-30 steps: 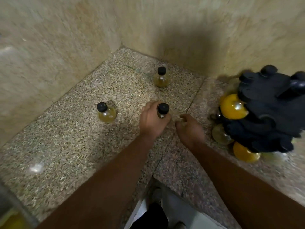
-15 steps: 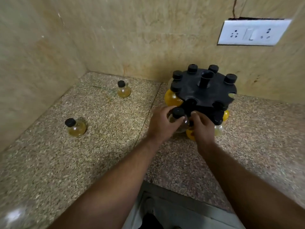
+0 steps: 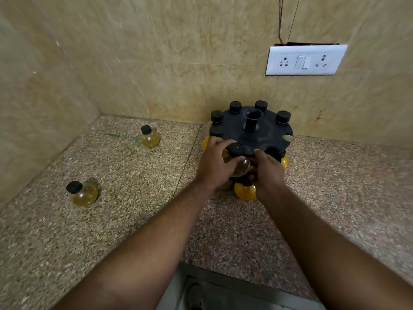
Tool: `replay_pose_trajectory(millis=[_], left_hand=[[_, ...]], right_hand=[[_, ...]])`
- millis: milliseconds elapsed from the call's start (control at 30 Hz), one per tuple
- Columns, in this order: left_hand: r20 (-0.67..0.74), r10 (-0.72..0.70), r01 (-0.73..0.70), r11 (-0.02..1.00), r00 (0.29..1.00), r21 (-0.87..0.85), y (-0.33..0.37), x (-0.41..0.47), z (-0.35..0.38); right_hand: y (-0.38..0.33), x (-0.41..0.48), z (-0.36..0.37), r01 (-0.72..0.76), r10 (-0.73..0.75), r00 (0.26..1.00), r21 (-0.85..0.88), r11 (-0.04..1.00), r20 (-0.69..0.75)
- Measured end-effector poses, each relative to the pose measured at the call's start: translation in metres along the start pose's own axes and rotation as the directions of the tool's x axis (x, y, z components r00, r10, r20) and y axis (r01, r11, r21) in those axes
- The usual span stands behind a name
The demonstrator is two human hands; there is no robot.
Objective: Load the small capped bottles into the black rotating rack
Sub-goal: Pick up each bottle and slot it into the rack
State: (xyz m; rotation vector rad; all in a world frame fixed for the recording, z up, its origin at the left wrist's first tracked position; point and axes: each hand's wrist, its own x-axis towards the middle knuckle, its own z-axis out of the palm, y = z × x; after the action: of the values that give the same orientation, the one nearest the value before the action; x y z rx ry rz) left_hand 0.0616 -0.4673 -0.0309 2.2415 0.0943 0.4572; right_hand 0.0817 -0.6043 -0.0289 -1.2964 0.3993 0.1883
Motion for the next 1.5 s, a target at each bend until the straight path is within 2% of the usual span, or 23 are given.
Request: replay_pose_trajectory(millis=[200, 500, 733, 900, 1100, 1233, 1400, 1500], left_hand=[[-0.013, -0.009, 0.009, 1.000, 1.000, 0.003, 0.002, 0.003, 0.007], [-0.044, -0.123, 0.122, 0.992, 0.991, -0.037, 0.000, 0.003, 0.011], [-0.187, -0.235, 0.220, 0.971, 0.954, -0.096, -0.020, 0.006, -0.006], [-0.210, -0.323, 0.301, 0.945, 0.923, -0.131, -0.056, -0.004, -0.024], [-0.234, -0.547, 0.494, 0.833, 0.804, -0.250, -0.137, -0.046, -0.052], [-0.296, -0.696, 0.610, 0.717, 0.654, -0.337, -0.195, -0.075, -0.087], [-0.440, -0.740, 0.677, 0.660, 0.509, -0.326, -0.254, -0.103, -0.125], [-0.518, -0.768, 0.694, 0.604, 0.376, -0.392, -0.274, -0.109, -0.152]], right_hand=[[-0.010, 0.002, -0.004, 0.030, -0.027, 0.998, -0.065, 0.997, 0.050], [-0.006, -0.009, 0.005, 0.045, -0.041, 0.997, -0.074, 0.996, 0.059], [0.017, -0.020, 0.027, 0.100, -0.077, 0.991, -0.212, 0.972, 0.114], [0.051, -0.024, 0.055, 0.155, -0.088, 0.974, -0.332, 0.931, 0.207], [0.101, -0.017, 0.112, 0.245, -0.031, 0.934, -0.577, 0.779, 0.355], [0.137, -0.017, 0.164, 0.374, 0.012, 0.871, -0.679, 0.632, 0.491], [0.176, -0.019, 0.220, 0.488, 0.097, 0.802, -0.740, 0.463, 0.590], [0.194, -0.026, 0.254, 0.553, 0.125, 0.782, -0.772, 0.314, 0.611]])
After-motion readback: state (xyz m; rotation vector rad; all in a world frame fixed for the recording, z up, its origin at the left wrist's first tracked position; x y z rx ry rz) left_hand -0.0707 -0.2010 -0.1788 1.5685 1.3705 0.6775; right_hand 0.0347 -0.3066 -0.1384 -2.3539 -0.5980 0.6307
